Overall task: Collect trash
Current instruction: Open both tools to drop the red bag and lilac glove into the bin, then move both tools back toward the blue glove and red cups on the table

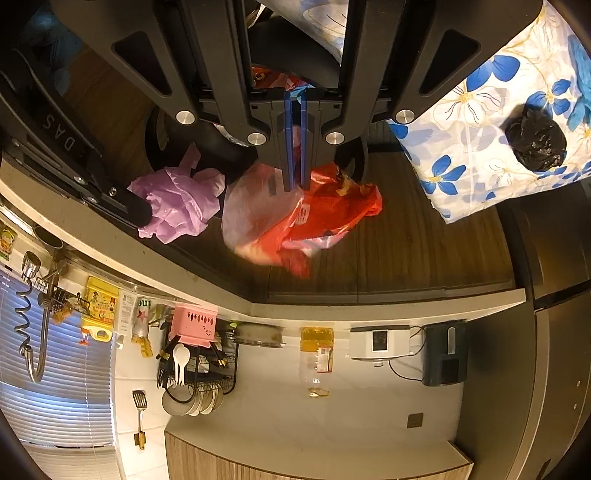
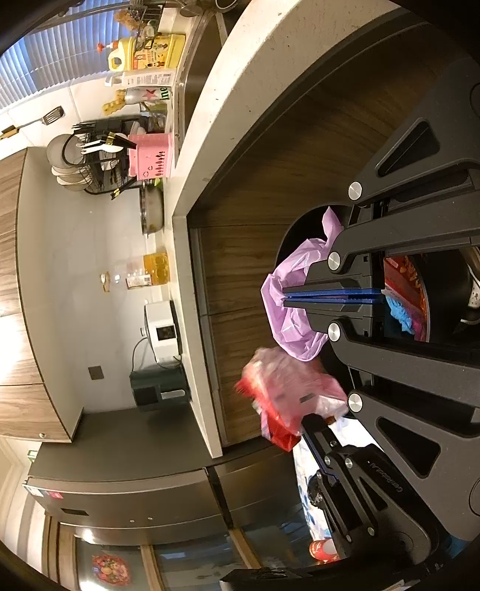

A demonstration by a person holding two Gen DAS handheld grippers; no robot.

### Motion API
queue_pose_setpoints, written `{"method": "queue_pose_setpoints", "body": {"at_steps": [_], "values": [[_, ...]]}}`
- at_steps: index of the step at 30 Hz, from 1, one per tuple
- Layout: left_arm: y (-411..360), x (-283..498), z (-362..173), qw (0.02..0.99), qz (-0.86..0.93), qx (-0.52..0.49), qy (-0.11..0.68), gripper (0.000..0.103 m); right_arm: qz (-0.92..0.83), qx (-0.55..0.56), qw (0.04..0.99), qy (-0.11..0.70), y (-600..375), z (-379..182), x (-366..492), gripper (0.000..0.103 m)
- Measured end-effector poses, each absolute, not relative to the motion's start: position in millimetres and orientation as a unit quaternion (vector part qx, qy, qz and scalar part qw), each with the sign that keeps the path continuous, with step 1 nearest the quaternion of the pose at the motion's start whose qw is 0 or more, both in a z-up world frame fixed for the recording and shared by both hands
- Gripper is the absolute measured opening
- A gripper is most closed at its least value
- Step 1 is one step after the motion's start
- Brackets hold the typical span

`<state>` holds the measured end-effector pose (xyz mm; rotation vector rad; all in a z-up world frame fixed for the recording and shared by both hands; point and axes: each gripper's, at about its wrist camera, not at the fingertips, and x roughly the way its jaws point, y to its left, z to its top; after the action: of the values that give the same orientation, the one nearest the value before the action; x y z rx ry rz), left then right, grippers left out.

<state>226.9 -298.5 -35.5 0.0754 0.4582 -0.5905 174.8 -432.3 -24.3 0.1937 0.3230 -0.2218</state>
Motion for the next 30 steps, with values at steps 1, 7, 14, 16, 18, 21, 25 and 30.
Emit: {"method": "queue_pose_setpoints", "body": {"at_steps": [1,7,14,16,18,21,25,30], "values": [[-299,228,-36,0.93,-0.287,0.037,0.225,0.004,-0.11,0.099,0.976,0.162,-433,-25,176,0.002],[-296,230,-43,0.93,-0.282,0.039,0.234,0.028,-0.113,0.108,0.971,0.178,-439,-31,182,0.006],[-270,231,-43,0.942,-0.243,0.006,0.23,0.077,-0.118,0.115,0.969,0.185,-443,-36,182,0.042],[-263,228,-42,0.946,-0.231,0.003,0.226,0.086,-0.122,0.119,0.968,0.185,-444,-36,180,0.052],[-258,223,-41,0.95,-0.219,0.011,0.221,0.088,-0.124,0.122,0.968,0.183,-444,-36,177,0.059],[-252,215,-42,0.955,-0.201,0.028,0.216,0.098,-0.125,0.121,0.968,0.179,-439,-35,170,0.069],[-241,204,-43,0.959,-0.185,0.03,0.215,0.098,-0.127,0.11,0.969,0.18,-427,-34,162,0.078],[-222,190,-45,0.962,-0.165,0.032,0.217,0.098,-0.126,0.106,0.968,0.191,-409,-35,149,0.085]]}}
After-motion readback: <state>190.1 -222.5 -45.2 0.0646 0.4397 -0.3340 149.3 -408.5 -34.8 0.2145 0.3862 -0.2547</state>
